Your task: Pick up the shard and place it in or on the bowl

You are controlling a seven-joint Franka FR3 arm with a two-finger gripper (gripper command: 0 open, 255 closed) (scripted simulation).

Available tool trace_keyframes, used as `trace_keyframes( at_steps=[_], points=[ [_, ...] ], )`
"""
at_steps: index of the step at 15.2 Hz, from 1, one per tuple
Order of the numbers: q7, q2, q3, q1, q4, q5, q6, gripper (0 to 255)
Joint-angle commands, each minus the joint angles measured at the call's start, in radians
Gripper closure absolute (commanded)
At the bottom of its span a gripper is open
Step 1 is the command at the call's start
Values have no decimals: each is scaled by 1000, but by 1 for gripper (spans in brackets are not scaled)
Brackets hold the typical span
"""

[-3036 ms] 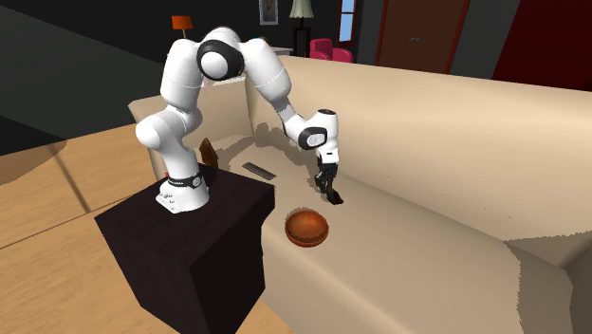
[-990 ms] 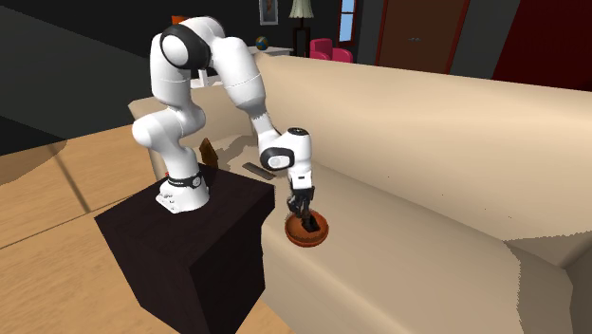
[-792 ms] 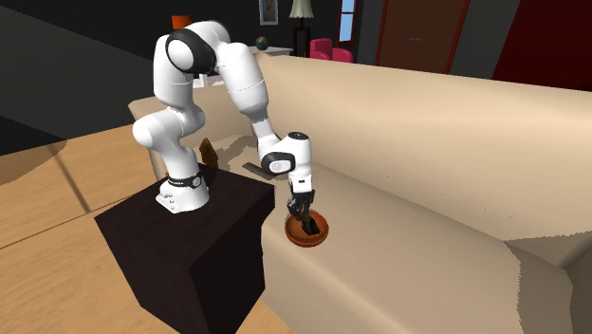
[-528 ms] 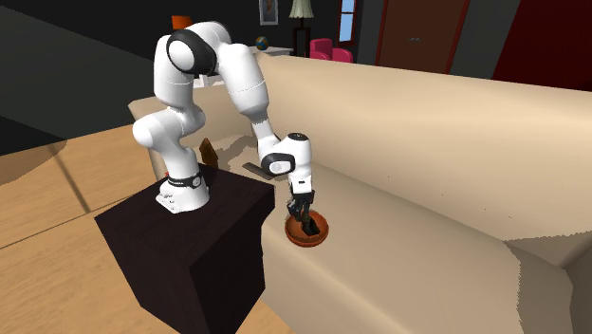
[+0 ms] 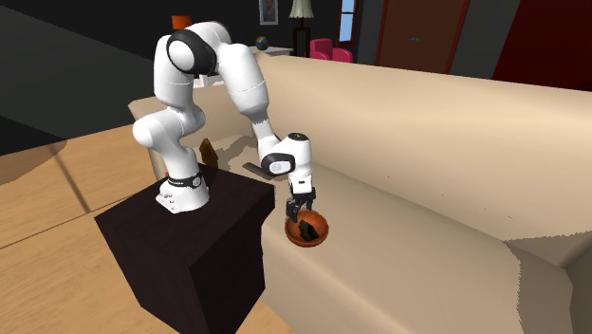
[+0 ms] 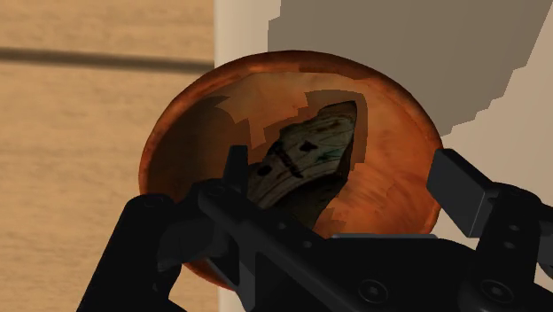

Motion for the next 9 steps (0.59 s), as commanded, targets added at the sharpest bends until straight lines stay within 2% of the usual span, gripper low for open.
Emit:
trace_keyframes(
  at_steps=[1,5,9],
  points=[
    [0,0,0,0,0,0,0,0],
    [-121,-152,165,-134,-52,156,-102,0],
    [-123,-152,163,-131,-52,158,-101,0]
  ],
)
